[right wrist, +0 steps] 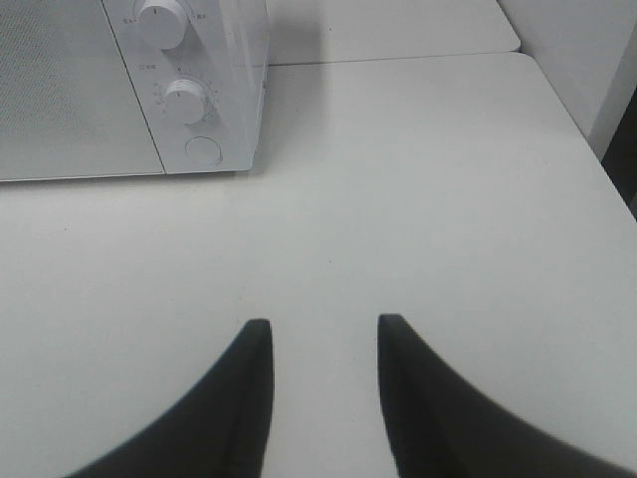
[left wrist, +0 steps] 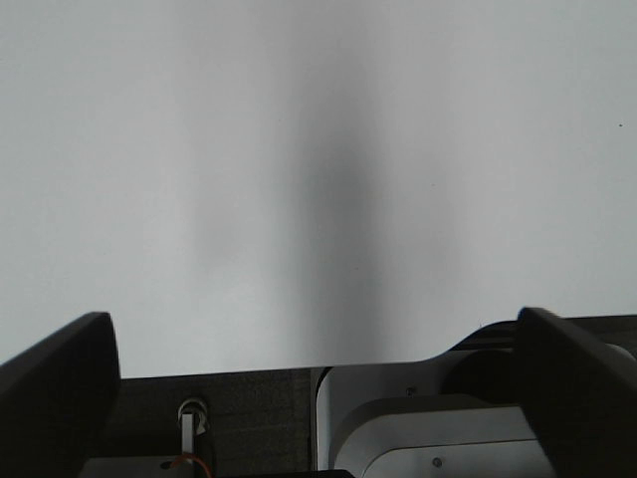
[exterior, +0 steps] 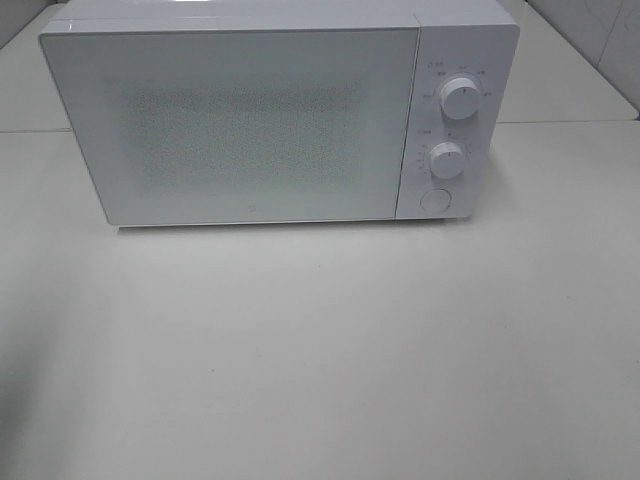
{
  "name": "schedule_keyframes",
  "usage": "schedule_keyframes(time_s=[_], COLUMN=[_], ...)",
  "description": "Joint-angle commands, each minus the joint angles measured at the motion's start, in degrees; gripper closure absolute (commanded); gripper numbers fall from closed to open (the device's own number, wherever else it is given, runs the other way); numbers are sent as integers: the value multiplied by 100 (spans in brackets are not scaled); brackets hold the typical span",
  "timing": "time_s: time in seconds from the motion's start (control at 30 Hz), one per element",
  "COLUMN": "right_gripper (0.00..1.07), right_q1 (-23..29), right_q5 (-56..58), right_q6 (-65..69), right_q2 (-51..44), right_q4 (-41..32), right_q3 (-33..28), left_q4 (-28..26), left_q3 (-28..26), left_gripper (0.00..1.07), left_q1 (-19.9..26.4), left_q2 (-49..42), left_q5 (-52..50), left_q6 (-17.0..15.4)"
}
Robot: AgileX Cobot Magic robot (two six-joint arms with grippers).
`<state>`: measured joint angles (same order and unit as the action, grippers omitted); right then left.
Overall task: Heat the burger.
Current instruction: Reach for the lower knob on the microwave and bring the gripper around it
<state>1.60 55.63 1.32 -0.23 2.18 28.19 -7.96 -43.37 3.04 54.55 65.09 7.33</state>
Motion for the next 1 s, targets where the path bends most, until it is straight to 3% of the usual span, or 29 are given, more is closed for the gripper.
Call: schedule_keyframes(time_s=[0.03, 0.63, 1.0], right_gripper=[70, 70, 70], right_q1=[-29, -29, -29], right_q5=[-52, -52, -52], right_q6=[-29, -29, -29], right_q2=[-166, -166, -166], right_q4=[11, 11, 11], right_q3=[0, 0, 0], left_q4=[-115, -74, -11], left_q3=[292, 1324, 1358], left_gripper=[5, 5, 5], left_q1=[11, 11, 11], left_q2=[-596, -2956, -4458], left_q5=[-252, -390, -344], left_q6=[17, 11, -11])
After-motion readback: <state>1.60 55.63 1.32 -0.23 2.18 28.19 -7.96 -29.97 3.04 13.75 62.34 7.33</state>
